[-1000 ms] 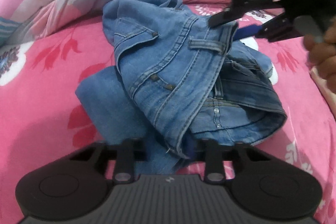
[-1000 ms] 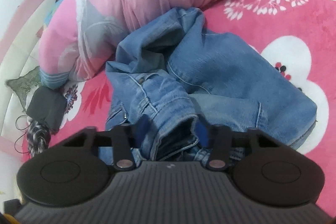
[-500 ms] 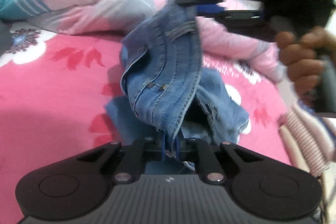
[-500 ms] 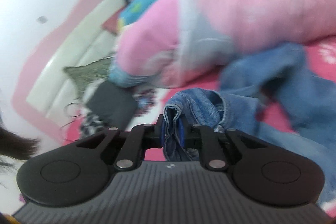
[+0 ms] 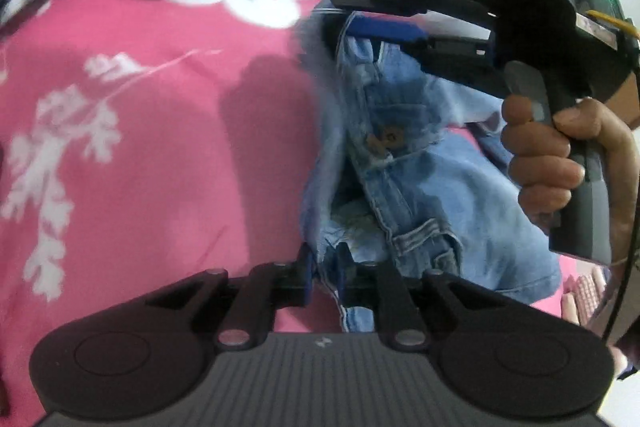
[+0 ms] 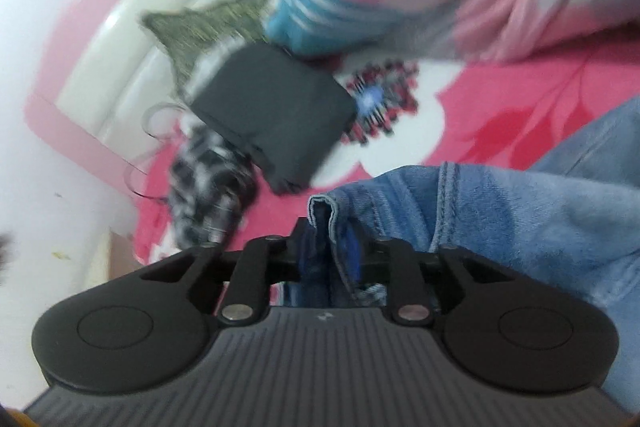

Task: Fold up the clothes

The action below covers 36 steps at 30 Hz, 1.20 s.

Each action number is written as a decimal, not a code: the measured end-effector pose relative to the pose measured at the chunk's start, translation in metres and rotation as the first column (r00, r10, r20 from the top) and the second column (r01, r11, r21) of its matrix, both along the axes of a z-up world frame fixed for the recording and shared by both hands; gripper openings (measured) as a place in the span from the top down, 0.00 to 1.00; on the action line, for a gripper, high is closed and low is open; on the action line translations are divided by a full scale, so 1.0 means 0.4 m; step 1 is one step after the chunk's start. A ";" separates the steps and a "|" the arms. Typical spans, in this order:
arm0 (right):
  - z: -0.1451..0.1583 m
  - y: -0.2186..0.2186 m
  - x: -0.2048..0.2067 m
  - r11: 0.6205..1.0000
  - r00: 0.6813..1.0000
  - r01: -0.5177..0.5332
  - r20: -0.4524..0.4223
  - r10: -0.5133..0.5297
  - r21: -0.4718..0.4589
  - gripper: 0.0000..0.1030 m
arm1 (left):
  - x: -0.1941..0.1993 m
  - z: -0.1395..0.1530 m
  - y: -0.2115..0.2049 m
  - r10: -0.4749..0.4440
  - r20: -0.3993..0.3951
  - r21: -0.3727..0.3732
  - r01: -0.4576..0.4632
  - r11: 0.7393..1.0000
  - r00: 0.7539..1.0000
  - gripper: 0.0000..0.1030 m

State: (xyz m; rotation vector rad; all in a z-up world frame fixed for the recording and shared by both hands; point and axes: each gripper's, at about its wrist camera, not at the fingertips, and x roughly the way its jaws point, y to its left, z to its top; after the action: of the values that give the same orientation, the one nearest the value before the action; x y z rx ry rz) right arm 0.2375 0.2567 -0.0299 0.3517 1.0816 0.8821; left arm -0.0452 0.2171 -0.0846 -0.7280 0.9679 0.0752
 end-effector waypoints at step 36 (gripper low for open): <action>0.002 -0.187 -0.379 0.857 0.953 -0.213 0.095 0.288 -0.469 0.89 | -0.037 -0.072 -0.041 0.035 -0.109 -0.137 -0.050 0.989 0.993 0.78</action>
State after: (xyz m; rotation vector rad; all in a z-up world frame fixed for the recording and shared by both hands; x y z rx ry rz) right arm 0.0859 0.1820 -0.0290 -0.2588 1.1590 0.8388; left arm -0.0599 0.2008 -0.1134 -0.8802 1.0667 0.0848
